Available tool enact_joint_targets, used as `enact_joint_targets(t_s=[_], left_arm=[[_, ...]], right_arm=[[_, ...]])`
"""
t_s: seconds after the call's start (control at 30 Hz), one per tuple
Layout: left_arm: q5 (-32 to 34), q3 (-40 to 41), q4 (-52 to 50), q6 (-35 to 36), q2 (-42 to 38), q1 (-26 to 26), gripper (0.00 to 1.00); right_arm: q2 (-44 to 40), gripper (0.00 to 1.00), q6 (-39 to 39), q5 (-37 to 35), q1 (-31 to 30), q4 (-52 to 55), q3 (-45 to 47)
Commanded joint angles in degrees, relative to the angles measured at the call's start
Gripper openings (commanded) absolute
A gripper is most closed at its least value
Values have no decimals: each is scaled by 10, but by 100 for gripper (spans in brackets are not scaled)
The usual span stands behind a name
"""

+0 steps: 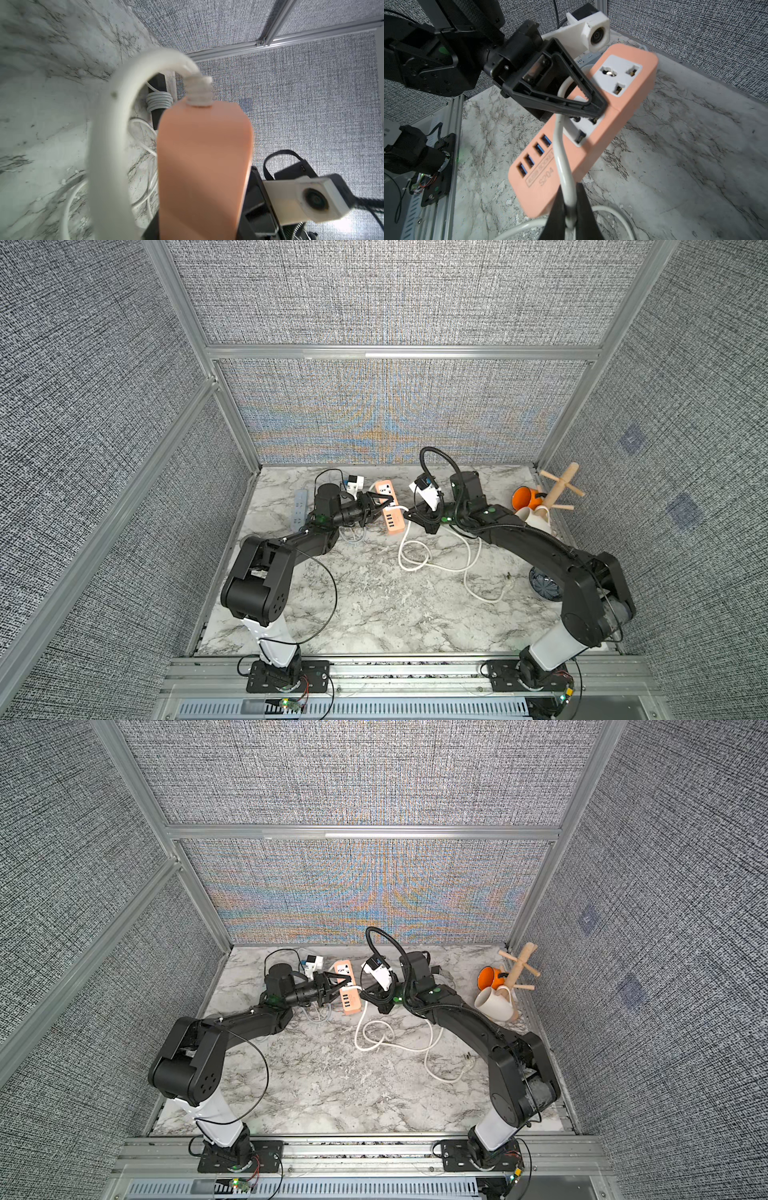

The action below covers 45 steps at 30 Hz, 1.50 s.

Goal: Unwrap the cord wrapped around the power strip
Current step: Unwrap the power cord from the power strip, then adjust the power strip.

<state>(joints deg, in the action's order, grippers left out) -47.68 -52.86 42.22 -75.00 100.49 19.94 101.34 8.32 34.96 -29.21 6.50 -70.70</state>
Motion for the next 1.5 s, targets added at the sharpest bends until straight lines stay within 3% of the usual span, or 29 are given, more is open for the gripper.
enact_joint_targets(t_s=[0.0,0.13,0.27,0.3,0.37,0.4,0.5,0.57,0.73,0.9,0.97,1.3,1.47], left_arm=[[76,12,20,1,-6,4,0],[122,26,89,-53,8,10,0],[149,27,179,-115,34,17,0],[155,27,197,-124,38,18,0],[163,24,223,-140,46,21,0],[164,22,233,-143,48,22,0],[163,21,241,-140,50,24,0],[158,20,243,-133,51,23,0],[143,16,256,-118,59,24,0],[122,5,293,-130,74,28,0],[109,-5,305,-134,80,33,0],[78,-40,308,-134,88,48,0],[80,-45,305,-132,91,52,0]], right_arm=[[-6,7,42,-42,-24,42,-23],[-11,7,27,-42,-56,48,-25],[1,9,-25,10,-68,36,-18],[5,14,-41,12,-67,33,-17],[6,41,-83,6,-63,26,-8],[4,49,-105,1,-58,22,-3],[-25,64,-178,7,-30,-28,36],[-58,68,-223,33,-8,-90,73],[-89,67,-297,61,45,-166,122],[-77,56,-387,84,79,-250,146],[-61,52,-401,74,81,-248,134],[-8,52,-479,92,78,-324,120],[5,45,-499,111,75,-356,120]])
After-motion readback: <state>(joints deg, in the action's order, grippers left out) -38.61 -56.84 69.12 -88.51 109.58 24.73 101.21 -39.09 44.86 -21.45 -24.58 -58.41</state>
